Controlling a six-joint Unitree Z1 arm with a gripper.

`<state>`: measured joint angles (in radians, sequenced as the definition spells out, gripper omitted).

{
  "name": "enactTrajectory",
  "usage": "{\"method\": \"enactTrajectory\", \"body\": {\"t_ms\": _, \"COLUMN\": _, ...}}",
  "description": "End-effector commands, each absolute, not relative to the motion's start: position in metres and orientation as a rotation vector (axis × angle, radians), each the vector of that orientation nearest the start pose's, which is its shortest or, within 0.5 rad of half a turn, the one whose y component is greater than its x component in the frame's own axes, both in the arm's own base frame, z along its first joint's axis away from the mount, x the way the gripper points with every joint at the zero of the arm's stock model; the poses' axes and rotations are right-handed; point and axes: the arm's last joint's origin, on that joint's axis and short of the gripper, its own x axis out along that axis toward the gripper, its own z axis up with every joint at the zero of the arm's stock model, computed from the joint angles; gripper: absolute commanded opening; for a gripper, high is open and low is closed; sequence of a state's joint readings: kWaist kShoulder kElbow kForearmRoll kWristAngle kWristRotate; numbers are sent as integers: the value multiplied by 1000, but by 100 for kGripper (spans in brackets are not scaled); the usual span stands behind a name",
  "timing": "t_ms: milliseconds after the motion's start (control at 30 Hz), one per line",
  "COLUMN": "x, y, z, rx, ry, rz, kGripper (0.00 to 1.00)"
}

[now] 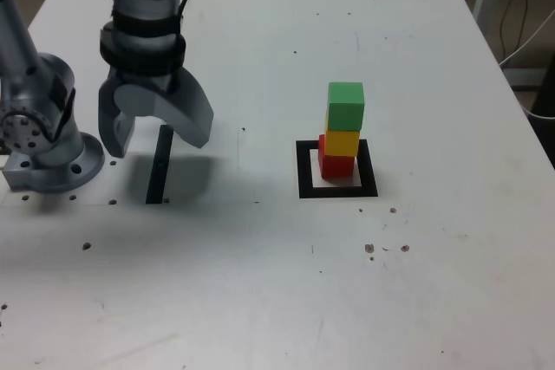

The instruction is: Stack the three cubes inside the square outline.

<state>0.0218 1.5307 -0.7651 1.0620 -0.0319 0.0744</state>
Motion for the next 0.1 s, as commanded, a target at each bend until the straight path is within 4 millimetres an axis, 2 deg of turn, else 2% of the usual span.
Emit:
{"method": "enactTrajectory", "body": {"t_ms": 0, "x": 151, "y": 2, "z": 225, "rx": 0, "ry": 1824, "rz": -73, "kGripper": 100}}
{"method": "enactTrajectory", "body": {"t_ms": 67, "x": 150, "y": 2, "z": 224, "rx": 0, "ry": 1822, "rz": -73, "kGripper": 100}}
